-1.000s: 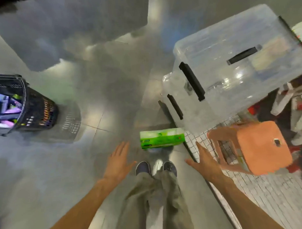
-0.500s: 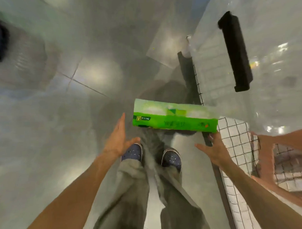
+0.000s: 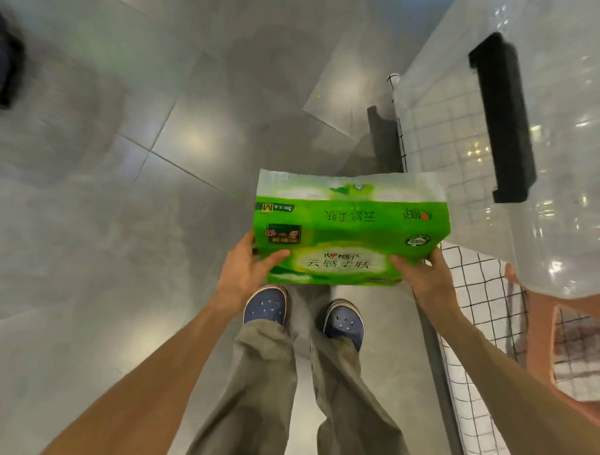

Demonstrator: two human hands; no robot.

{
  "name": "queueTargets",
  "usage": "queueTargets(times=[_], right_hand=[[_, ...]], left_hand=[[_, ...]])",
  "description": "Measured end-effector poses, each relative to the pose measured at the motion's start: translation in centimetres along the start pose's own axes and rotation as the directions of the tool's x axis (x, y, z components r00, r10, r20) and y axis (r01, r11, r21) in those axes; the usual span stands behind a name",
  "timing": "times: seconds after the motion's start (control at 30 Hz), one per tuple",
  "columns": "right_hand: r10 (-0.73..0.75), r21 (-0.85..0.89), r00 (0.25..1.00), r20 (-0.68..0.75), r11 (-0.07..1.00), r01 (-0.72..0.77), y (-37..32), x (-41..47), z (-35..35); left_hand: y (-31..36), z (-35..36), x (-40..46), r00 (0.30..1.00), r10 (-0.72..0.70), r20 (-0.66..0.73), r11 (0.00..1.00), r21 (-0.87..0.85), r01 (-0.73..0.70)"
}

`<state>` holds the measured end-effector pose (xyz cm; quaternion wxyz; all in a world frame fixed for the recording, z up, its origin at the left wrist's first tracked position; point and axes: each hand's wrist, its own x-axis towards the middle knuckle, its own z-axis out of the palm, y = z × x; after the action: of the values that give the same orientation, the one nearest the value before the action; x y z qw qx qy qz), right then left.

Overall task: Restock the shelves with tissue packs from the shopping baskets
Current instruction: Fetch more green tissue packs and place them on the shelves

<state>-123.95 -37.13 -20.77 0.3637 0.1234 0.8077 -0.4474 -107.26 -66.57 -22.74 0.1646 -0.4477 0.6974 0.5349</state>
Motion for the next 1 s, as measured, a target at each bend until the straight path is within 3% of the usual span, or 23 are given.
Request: queueTargets(times=[0.13,0.23,0.4,0.47,0.67,0.83,1.0], right_hand=[[-0.009,0.002,0.998,0.064,1.000,0.009,-5.3,-3.6,0.4],[-0.035,-0.088,0.990,0.137,0.995,0.047,-8.2,-6.4,0.5],[-0.139,-0.234,0.975,0.176,0.956,0.179,-17.1,-13.2,2.1],[-0.165,-0.217,0.957,0.239,0.951,0.219,-20.9,-16.3,2.9],[-0.236,-0.176,0.847,0.476,0.918,0.355,-30.3,-26.6,5.8],[-0.291,-0.170,0.744,0.602,0.863,0.475,-37.1,-34.6,10.4],[-0.291,-0.156,0.601,0.745,0.800,0.580,-42.6,-43.3,16.7]], left_hand=[[3.1,-4.2,-4.8,0.998,-0.016,-0.065,0.997,-0.075,0.011],[4.5,-8.1,-8.7,0.989,-0.031,-0.142,0.991,-0.135,0.012],[8.4,-14.3,-17.5,0.969,-0.077,-0.235,0.942,-0.336,-0.007],[9.5,-16.7,-21.6,0.957,-0.103,-0.271,0.923,-0.385,-0.010],[10.7,-24.7,-33.4,0.864,-0.218,-0.454,0.854,-0.517,-0.056],[9.7,-31.0,-43.1,0.831,-0.163,-0.533,0.823,-0.538,-0.184],[6.3,-35.4,-52.1,0.741,-0.256,-0.621,0.790,-0.576,-0.210]])
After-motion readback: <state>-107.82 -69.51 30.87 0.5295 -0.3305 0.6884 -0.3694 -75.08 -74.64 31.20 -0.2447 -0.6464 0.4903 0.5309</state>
